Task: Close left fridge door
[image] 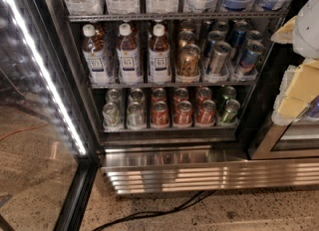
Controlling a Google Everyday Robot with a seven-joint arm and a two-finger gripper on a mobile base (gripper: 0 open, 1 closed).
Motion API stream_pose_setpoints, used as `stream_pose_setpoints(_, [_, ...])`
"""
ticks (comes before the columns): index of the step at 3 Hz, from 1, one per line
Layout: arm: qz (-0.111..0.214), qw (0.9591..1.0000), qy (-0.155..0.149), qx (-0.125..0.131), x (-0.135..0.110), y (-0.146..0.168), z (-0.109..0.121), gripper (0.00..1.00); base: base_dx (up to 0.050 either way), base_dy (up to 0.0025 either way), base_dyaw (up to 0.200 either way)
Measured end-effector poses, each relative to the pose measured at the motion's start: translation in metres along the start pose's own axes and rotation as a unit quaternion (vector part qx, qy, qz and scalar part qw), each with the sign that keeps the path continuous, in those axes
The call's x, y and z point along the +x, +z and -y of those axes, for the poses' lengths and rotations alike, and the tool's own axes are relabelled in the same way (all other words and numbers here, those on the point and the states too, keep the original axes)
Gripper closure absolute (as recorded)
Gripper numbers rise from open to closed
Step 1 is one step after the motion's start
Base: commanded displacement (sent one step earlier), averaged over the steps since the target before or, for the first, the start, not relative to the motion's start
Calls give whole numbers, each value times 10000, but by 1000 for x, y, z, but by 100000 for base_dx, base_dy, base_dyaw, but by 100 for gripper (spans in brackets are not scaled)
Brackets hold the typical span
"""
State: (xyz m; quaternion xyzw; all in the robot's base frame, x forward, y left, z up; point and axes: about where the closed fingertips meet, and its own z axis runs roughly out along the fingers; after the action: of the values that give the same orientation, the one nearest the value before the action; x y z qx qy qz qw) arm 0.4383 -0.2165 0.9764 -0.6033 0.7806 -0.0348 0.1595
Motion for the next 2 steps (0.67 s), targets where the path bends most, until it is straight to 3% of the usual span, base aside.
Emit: stream_pose_setpoints(2, [0,10000,0,0,0,0,0,0,-5000,0,6])
